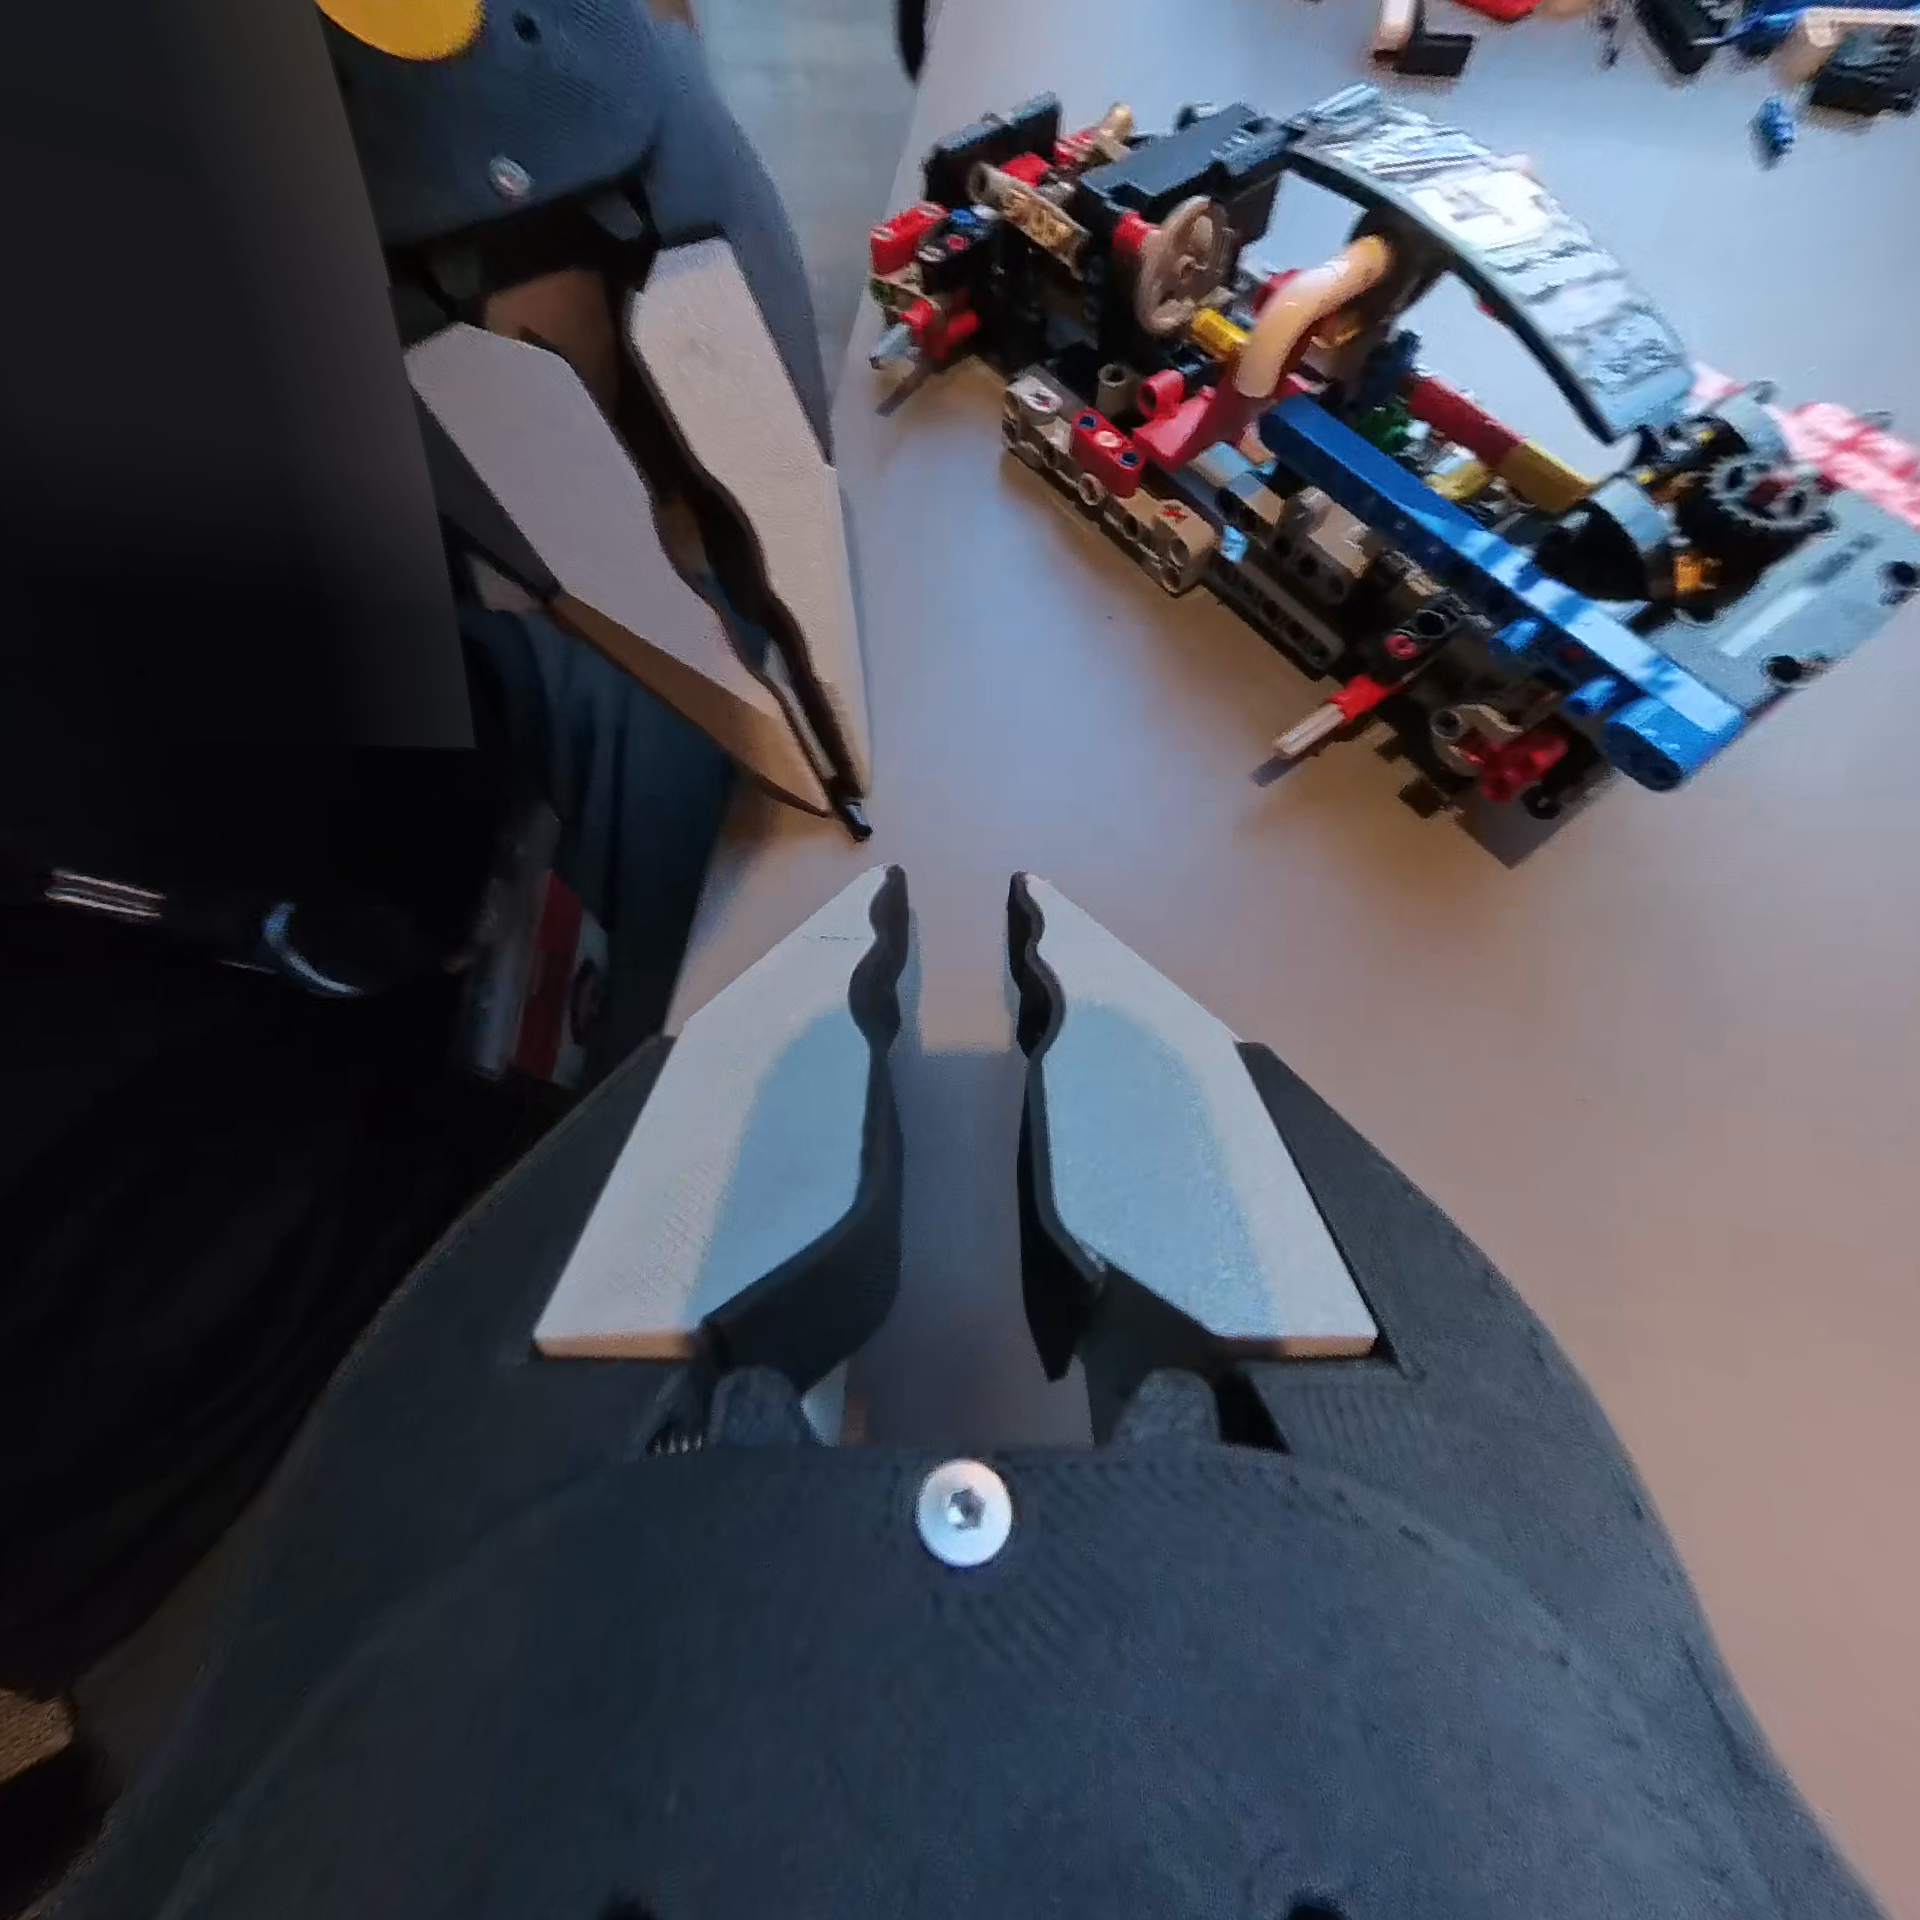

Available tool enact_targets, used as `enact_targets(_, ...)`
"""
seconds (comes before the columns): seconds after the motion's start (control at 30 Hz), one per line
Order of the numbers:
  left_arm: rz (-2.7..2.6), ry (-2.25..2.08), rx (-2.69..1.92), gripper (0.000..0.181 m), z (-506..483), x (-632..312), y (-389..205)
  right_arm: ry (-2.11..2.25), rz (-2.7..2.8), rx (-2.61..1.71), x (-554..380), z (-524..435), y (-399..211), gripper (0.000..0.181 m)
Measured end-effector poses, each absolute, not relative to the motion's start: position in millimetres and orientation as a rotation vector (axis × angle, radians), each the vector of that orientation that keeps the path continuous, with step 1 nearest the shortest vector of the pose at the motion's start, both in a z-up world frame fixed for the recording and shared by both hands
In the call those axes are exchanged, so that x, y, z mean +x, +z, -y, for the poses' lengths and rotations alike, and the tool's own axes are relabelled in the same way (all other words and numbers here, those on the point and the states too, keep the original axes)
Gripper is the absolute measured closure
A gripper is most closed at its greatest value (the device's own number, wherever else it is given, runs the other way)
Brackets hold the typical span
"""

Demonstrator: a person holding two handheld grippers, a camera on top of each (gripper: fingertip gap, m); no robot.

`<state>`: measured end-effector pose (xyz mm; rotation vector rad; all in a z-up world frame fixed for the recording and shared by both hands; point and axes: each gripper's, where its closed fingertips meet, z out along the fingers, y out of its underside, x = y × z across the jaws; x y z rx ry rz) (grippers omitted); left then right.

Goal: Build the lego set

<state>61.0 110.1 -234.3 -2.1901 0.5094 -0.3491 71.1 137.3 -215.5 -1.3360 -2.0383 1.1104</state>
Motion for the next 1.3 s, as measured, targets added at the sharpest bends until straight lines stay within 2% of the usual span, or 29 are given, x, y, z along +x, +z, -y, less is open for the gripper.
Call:
enact_targets(0.1, -0.525, -0.364, -2.183, 0.179, -112, 64, -234, 1.173, 2.153, -1.280, 77, -122, -218, 0.165)
enact_targets(0.27, -0.569, -0.444, -2.158, 0.180, -113, 77, -234, 1.043, 2.272, -1.208, 72, -116, -233, 0.165)
enact_targets(0.43, -0.561, -0.501, -2.156, 0.180, -112, 78, -232, 1.042, 2.275, -1.133, 74, -112, -231, 0.181)
enact_targets(0.6, -0.611, -0.457, -2.135, 0.179, -115, 75, -228, 1.029, 2.297, -1.132, 75, -111, -234, 0.174)
enact_targets(0.7, -0.679, -0.379, -2.111, 0.180, -117, 74, -228, 1.012, 2.267, -1.150, 72, -115, -233, 0.180)
enact_targets(0.9, -0.734, -0.285, -2.085, 0.179, -121, 72, -229, 0.938, 2.204, -1.071, 70, -119, -228, 0.181)
enact_targets(1.3, -0.718, -0.670, -2.208, 0.178, -118, 75, -230, 0.518, 2.122, -0.733, 71, -118, -226, 0.181)
